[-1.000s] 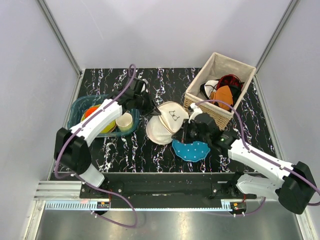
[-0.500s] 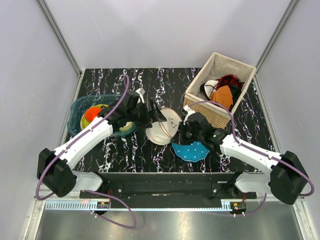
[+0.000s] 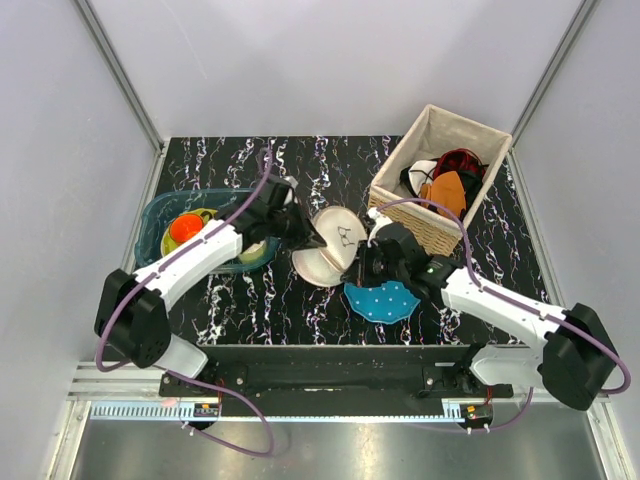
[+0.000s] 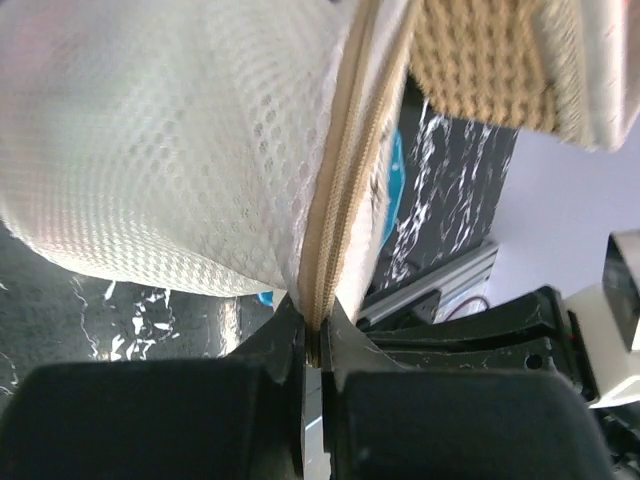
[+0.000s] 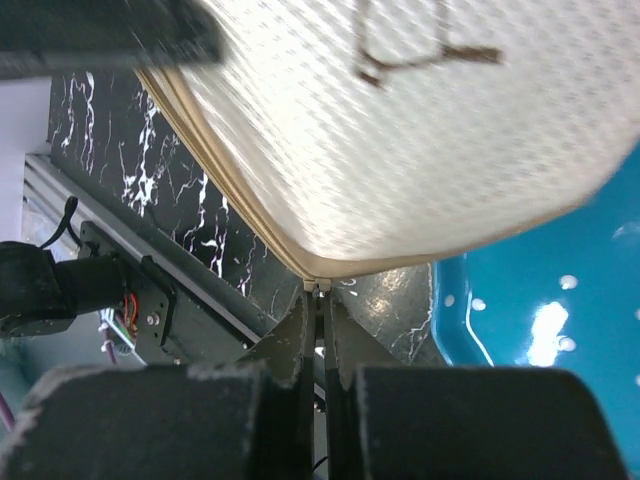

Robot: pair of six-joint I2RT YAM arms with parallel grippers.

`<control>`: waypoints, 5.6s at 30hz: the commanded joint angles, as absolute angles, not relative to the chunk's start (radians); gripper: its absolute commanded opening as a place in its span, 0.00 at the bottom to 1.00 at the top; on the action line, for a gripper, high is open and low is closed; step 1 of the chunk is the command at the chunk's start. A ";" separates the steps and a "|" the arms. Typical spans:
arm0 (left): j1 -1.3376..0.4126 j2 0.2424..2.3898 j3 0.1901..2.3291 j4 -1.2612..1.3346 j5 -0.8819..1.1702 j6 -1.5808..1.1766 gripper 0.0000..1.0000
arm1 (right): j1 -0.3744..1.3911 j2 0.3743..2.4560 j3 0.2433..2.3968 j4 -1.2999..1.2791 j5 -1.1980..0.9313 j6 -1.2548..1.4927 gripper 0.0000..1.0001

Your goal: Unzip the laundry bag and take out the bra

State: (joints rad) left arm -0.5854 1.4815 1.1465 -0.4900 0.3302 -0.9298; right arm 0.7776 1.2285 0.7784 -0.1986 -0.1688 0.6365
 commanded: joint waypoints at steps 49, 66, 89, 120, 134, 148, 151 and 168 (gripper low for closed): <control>-0.584 1.460 1.186 -0.503 0.462 -0.606 0.24 | 0.741 1.224 1.018 -0.374 0.026 0.509 0.80; -0.388 1.318 1.204 -0.646 0.394 -0.548 0.84 | 0.755 1.393 1.137 -0.312 -0.212 0.505 0.74; -0.362 1.467 1.065 -0.433 0.623 -0.592 0.00 | 0.730 1.563 1.135 -0.316 -0.067 0.586 0.15; -0.479 1.434 1.052 -0.282 0.664 -0.703 0.00 | 0.729 1.463 1.025 -0.209 0.070 0.680 0.71; -0.436 1.402 1.089 -0.377 0.632 -0.669 0.00 | 0.718 1.295 0.942 -0.321 0.231 0.618 0.00; -0.399 1.353 1.123 -0.454 0.646 -0.629 0.00 | 0.716 1.008 0.934 -0.494 0.132 0.482 0.00; -0.399 1.338 1.112 -0.448 0.643 -0.646 0.00 | 0.719 0.991 0.844 -0.511 0.259 0.503 0.00; -0.400 1.324 0.943 -0.446 0.574 -0.630 0.00 | 0.759 1.195 1.008 -0.278 0.017 0.544 0.57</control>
State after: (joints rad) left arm -0.4030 1.3361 0.9550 -0.4629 0.6159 -0.6506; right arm 0.7345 1.0172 0.9230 -0.4103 0.1780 0.5365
